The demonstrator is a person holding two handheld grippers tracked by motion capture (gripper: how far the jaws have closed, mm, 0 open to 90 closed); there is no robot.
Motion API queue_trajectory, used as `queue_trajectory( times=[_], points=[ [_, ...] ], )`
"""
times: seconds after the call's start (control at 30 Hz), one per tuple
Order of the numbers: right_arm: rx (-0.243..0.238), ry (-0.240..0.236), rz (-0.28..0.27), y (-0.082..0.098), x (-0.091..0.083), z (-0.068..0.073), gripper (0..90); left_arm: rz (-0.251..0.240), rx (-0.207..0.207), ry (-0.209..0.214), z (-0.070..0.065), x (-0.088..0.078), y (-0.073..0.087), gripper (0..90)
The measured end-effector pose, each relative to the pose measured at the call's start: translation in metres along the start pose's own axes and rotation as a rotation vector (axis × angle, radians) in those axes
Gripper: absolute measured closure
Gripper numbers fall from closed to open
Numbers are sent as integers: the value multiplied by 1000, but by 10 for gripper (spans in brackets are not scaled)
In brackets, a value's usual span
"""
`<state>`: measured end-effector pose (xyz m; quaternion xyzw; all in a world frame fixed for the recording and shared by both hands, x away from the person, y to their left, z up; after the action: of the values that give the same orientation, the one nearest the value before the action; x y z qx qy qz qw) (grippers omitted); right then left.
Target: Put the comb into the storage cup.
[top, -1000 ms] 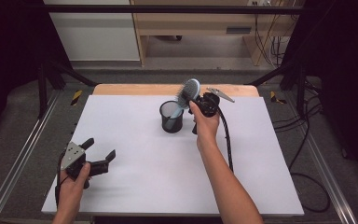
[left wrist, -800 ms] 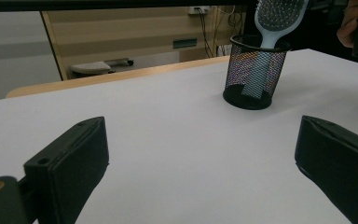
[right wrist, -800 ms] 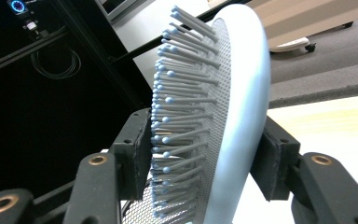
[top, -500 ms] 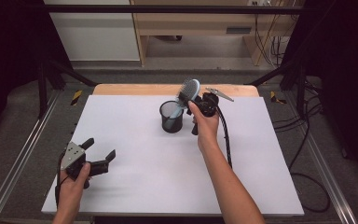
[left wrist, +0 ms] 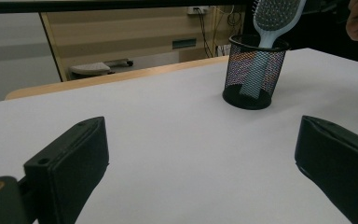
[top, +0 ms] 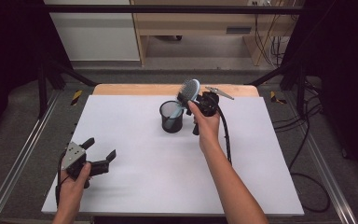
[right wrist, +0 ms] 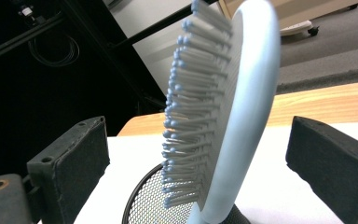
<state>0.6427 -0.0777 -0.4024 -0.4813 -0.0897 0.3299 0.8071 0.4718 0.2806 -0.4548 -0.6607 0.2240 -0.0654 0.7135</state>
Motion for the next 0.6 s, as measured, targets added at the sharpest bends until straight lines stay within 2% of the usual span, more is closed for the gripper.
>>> queue_trajectory(
  times=[0.13,0.2,0.3,0.6],
  points=[
    [-5,-5,-5,-5,-5,1,49,-3,-5,-3,2,-1,0,28],
    [-4,-22,-9,-9,-8,3,45,-2,-6,-4,2,0,0,28],
    [-23,-29,-3,-12,-13,4,39,-10,-4,-3,0,-1,-1,28],
    [-185,-5,18,-19,-28,9,58,-16,-13,-20,3,1,-2,28]
  ],
)
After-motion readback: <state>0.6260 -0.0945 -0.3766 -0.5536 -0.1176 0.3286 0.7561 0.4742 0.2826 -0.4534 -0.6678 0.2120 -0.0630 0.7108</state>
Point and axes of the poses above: each handheld gripper's, and its own axes: x roughly forward along the jaws, y roughly out of its underside, z roughly to its left, the point moved 4 cm from there along x, roughly forward along the jaws, and after that the axes turned 6 degrees about -y, right-handed, at the moved point
